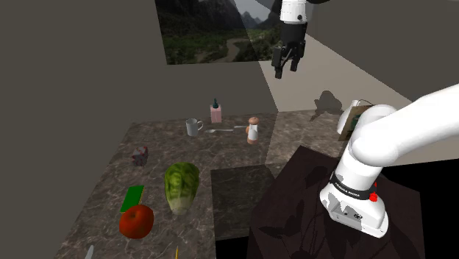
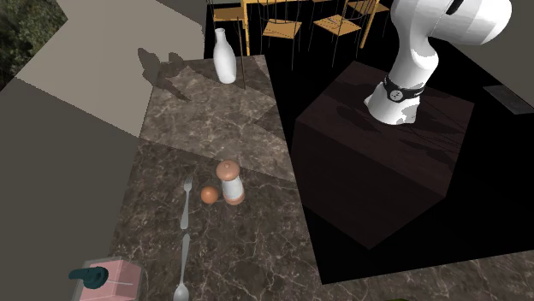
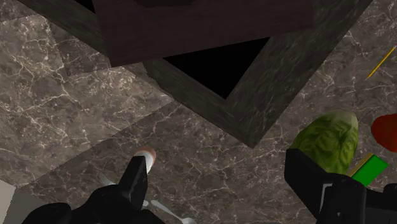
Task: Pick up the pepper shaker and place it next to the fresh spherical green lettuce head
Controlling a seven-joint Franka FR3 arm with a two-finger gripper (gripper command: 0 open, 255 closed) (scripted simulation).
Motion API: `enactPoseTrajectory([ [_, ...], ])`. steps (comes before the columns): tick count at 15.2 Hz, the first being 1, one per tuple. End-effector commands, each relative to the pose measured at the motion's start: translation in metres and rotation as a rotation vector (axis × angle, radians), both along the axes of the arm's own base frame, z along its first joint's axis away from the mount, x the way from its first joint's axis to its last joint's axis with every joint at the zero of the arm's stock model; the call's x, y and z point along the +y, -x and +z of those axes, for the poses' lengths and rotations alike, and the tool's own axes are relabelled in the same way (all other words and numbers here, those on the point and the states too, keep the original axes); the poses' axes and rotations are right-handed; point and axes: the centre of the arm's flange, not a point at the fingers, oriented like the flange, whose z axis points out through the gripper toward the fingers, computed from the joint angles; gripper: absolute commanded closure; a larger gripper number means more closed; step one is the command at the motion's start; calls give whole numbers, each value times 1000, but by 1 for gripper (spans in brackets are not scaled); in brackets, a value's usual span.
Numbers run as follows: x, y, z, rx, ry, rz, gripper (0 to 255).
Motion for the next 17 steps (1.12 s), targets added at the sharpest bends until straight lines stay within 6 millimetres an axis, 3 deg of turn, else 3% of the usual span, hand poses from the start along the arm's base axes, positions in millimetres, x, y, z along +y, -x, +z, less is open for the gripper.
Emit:
enactPoseTrajectory([
  [1, 0, 0, 0, 0, 0, 0, 0],
  [17, -92, -105, -158, 23, 34, 2, 0],
])
